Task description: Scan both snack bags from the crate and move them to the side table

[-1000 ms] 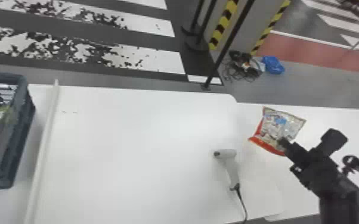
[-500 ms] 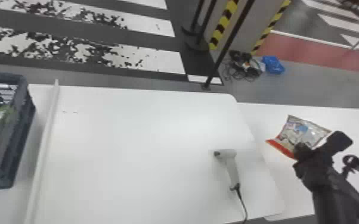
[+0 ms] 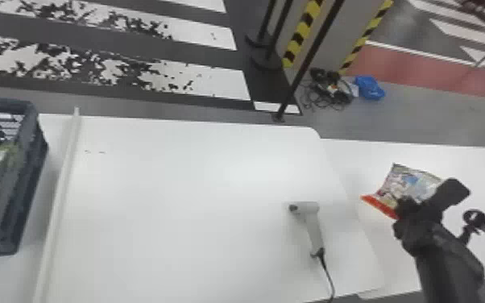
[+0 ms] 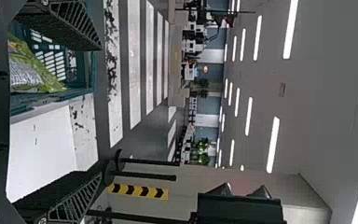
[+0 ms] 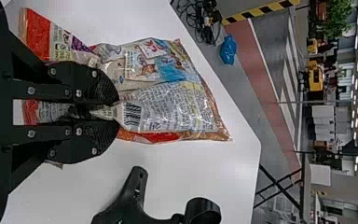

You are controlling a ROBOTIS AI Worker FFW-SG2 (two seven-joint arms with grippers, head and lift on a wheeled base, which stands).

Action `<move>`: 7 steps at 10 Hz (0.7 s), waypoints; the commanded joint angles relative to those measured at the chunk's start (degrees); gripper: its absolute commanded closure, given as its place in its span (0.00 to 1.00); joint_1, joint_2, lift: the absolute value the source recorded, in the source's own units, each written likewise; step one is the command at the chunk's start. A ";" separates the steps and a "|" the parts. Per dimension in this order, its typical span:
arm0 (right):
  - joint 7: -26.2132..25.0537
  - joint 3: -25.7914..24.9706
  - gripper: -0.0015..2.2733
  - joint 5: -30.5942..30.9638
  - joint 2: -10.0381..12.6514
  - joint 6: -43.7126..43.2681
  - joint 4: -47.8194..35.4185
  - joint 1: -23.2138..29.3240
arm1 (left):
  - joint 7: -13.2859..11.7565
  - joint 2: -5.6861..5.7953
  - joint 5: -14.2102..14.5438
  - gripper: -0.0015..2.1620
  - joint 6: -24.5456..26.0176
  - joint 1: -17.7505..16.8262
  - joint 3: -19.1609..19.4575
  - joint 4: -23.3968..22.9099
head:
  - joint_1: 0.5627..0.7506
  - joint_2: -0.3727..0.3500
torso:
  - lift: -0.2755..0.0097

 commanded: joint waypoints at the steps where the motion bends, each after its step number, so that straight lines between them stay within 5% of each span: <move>1: -0.10 0.36 0.00 -0.31 0.05 -1.36 0.07 0.65 | 0.01 0.03 0.00 0.02 0.09 -0.13 0.01 0.02 | 0.70 0.03 | 0.86; 4: -1.59 1.32 0.02 -1.36 0.49 -3.12 -2.30 3.37 | 0.19 0.03 0.00 0.02 0.09 -0.13 -0.08 -0.07 | 0.70 0.03 | 0.86; 7: 0.08 4.40 0.02 -1.89 5.59 -1.89 -22.95 15.33 | 1.59 -0.06 0.26 0.02 -0.61 -0.21 -0.17 -0.07 | 0.70 0.03 | 0.86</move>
